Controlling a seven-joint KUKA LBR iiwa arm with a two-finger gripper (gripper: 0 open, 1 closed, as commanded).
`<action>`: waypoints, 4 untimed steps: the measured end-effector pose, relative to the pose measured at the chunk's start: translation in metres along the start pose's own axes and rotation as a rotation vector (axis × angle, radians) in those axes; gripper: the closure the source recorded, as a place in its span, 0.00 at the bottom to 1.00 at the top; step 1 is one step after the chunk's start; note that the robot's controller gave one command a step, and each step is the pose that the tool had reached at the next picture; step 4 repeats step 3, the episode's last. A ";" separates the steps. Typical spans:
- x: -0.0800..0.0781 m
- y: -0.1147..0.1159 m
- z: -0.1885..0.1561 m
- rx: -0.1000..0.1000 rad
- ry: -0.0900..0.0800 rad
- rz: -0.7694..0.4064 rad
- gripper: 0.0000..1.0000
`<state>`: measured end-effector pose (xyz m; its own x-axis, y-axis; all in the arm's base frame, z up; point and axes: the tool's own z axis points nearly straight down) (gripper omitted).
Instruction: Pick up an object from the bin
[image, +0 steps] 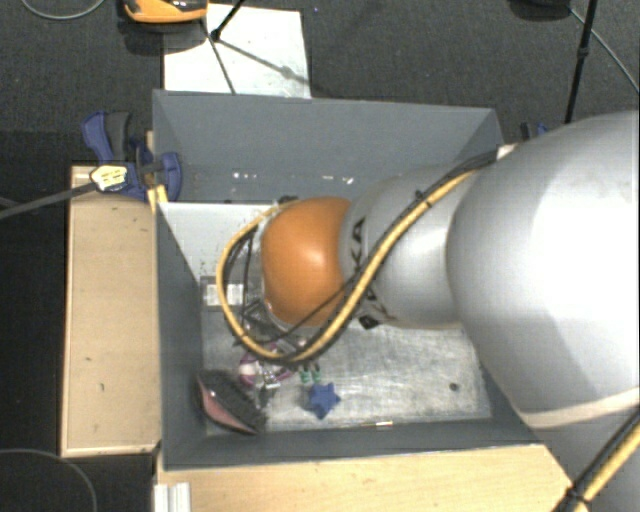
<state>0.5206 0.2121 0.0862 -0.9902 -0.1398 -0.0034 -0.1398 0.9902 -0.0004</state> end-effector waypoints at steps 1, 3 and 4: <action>-0.017 -0.033 0.016 -0.001 0.000 -0.029 0.00; -0.022 -0.013 -0.155 -0.002 -0.006 -0.261 1.00; -0.022 -0.013 -0.155 -0.002 -0.006 -0.261 1.00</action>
Offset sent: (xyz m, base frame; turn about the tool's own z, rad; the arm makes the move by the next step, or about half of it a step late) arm 0.0195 -0.0288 -0.0162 -0.0324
